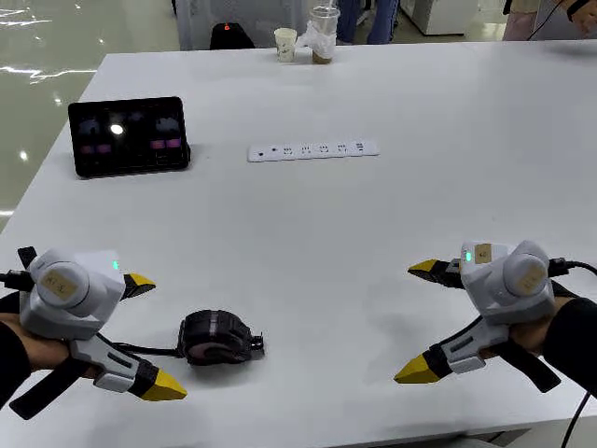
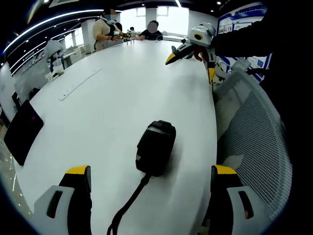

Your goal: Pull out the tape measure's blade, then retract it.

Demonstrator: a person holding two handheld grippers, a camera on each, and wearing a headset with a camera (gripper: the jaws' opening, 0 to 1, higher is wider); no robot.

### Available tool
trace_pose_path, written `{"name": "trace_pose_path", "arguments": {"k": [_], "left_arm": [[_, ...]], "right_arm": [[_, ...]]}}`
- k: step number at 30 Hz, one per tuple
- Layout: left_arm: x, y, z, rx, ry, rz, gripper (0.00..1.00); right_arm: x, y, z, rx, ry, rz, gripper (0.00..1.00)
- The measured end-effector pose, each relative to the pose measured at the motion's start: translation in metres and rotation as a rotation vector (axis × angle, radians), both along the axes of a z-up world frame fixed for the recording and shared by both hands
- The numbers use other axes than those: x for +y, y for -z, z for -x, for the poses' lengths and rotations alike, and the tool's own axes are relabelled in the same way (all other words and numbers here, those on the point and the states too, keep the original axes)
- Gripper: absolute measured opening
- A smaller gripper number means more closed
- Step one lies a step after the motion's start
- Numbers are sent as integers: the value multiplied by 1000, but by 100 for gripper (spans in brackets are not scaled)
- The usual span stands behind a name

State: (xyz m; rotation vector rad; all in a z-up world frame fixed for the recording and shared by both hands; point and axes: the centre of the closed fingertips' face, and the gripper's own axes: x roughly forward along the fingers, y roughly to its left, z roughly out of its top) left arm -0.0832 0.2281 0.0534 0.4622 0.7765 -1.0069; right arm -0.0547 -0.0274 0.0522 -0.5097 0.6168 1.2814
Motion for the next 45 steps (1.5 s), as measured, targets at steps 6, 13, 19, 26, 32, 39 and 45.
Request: {"name": "trace_pose_path", "arguments": {"k": [6,13,19,26,32,39,45], "left_arm": [[-5,3,-4,-9,30,-22,98],[-16,7,-4,-8,70,-37,96],[-22,10,-9,-33,126,-74,90],[-34,13,-12,-19,148,-74,89],[-42,17,-13,-5,174,-83,86],[-47,25,-15,-17,216,-121,74],[-51,29,-12,-11,245,-128,63]], "right_arm": [[17,2,-1,10,-20,2,99],[37,6,-1,16,-55,6,99],[54,11,1,13,-96,13,99],[74,17,2,32,-114,20,99],[91,21,3,38,-129,21,99],[110,29,7,42,-160,34,99],[123,34,9,54,-171,37,99]]}}
